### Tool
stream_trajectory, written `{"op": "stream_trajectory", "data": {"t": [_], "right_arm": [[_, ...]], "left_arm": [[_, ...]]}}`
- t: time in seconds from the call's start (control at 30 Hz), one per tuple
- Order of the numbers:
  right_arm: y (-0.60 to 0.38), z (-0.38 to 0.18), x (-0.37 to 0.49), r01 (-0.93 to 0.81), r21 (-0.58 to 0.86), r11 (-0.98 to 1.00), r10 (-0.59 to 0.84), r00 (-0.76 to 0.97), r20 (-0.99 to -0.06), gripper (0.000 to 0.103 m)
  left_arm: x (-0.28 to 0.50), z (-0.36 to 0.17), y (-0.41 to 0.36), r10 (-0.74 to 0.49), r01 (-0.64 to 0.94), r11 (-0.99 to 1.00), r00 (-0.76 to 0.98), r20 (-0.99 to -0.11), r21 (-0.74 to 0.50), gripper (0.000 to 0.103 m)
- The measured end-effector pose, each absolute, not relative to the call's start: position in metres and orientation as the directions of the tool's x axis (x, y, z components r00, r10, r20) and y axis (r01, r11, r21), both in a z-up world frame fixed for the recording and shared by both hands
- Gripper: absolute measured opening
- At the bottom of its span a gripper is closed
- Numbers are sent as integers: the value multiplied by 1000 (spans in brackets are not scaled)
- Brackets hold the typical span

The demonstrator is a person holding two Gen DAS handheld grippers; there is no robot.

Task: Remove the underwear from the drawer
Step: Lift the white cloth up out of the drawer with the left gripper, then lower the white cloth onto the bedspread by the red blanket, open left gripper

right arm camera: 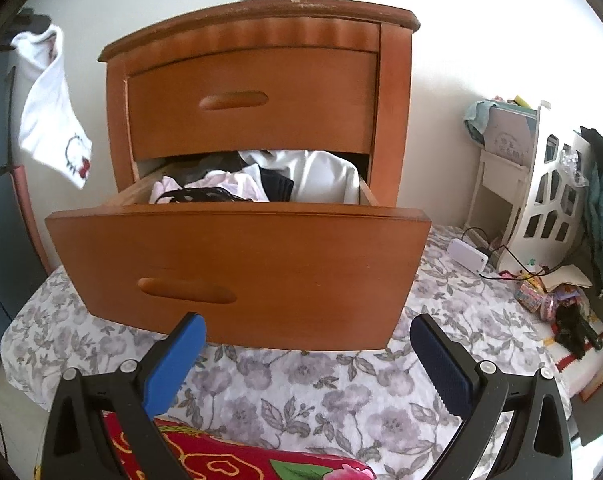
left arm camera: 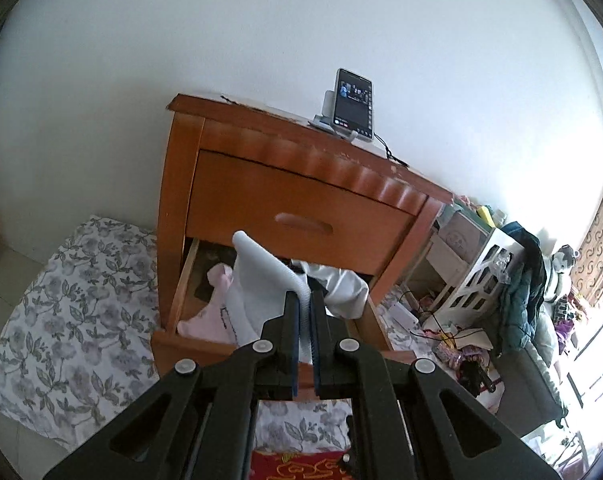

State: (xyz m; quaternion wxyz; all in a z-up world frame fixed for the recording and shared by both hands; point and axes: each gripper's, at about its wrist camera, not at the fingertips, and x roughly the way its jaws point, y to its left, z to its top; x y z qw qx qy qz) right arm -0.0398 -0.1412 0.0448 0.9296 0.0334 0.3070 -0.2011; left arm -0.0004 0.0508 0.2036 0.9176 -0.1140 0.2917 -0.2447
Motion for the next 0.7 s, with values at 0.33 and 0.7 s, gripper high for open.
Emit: {"op": "stream_trajectory", "data": {"t": [0.33, 0.7], "right_arm": [[-142, 51, -48, 413, -40, 910, -368, 757, -540, 103], [-145, 49, -48, 407, -20, 913, -350, 759, -548, 103]], "left_arm": [[-18, 153, 42, -534, 376, 845, 645, -547, -381, 5], [-6, 71, 25, -512, 313, 859, 523, -681, -406, 5]]}}
